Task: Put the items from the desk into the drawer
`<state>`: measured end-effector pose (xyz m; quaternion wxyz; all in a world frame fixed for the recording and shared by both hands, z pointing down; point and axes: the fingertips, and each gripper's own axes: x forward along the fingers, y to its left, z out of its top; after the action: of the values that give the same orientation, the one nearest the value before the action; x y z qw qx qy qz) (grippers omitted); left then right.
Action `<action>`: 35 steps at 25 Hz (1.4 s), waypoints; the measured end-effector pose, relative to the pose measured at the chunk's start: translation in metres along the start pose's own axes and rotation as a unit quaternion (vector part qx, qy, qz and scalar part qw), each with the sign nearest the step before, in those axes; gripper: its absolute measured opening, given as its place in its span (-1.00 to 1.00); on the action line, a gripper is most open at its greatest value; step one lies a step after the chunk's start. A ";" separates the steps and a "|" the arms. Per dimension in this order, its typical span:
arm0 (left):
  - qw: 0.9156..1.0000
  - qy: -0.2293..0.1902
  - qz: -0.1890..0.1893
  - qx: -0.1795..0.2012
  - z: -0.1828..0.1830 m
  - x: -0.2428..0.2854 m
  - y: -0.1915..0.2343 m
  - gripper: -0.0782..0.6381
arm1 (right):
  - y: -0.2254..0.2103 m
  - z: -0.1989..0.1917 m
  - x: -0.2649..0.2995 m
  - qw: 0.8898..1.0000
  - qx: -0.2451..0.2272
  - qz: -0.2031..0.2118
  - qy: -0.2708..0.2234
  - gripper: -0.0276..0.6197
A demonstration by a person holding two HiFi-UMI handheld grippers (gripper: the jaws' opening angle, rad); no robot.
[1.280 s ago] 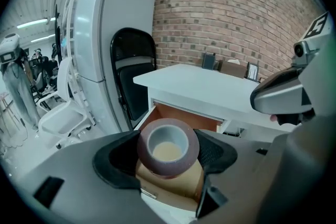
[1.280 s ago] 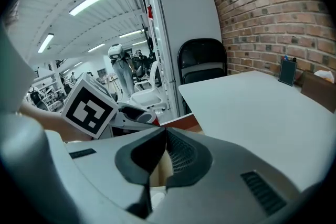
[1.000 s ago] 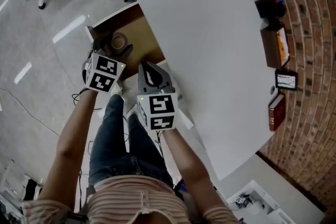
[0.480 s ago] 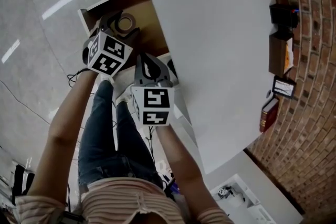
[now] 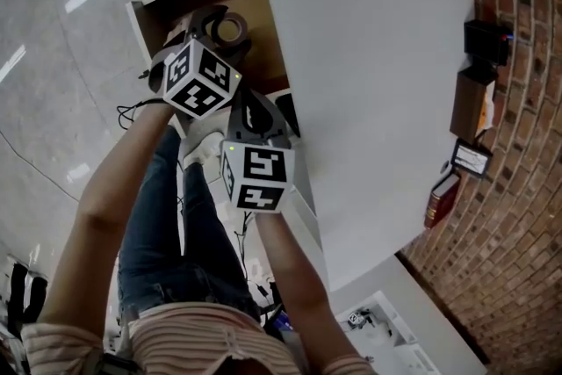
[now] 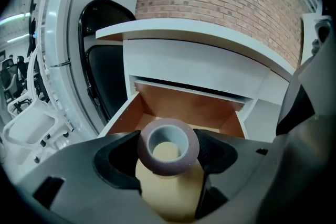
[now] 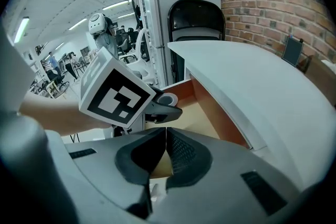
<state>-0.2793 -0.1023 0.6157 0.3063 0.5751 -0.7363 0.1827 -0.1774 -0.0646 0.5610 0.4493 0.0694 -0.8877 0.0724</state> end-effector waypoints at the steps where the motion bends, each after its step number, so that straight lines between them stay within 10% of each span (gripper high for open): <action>1: 1.000 0.001 -0.001 -0.001 -0.001 0.004 -0.001 0.10 | -0.001 -0.001 0.002 1.000 0.003 -0.001 0.001 -0.86; 35: 0.999 0.021 -0.030 -0.035 -0.046 0.102 -0.015 0.10 | -0.022 -0.040 0.033 0.998 0.018 -0.026 0.053 -0.86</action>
<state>-0.2694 -0.1526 0.7156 0.3465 0.5820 -0.7181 0.1595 -0.1614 -0.0809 0.6129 0.4958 0.0967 -0.8593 0.0804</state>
